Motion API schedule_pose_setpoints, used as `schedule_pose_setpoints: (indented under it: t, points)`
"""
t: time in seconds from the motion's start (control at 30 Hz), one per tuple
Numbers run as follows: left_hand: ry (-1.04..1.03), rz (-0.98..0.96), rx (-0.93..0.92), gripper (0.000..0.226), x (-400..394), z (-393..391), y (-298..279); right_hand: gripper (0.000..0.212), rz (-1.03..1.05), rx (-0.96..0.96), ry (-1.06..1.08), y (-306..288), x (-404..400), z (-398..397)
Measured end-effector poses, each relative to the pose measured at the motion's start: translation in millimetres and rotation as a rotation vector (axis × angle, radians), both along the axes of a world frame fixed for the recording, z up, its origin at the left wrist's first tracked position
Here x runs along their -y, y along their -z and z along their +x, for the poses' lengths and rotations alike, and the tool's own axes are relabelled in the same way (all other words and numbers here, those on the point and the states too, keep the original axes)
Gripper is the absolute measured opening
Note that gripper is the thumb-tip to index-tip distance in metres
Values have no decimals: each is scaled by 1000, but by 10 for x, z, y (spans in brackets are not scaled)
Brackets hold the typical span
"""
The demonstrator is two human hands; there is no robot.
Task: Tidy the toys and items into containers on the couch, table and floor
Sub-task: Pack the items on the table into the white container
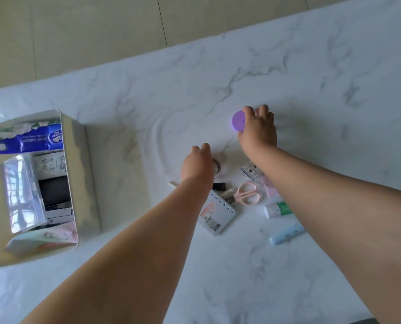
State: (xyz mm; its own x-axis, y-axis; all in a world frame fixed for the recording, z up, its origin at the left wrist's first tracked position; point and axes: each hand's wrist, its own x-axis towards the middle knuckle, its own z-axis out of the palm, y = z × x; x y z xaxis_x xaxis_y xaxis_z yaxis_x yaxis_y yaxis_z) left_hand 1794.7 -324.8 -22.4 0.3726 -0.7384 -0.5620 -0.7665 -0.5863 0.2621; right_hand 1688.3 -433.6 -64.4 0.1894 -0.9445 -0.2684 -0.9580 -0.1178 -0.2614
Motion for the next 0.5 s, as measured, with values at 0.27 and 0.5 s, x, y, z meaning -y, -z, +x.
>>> schedule_pose_setpoints:
  t: [0.27,0.5]
  points:
    - [-309,-170,-23,30,-72,444,-223,61,146,37,-54,-223,-183,472]
    - [-735,-459,62,37,-674,1329,-589,52,265,355,-316,-651,-975,1632]
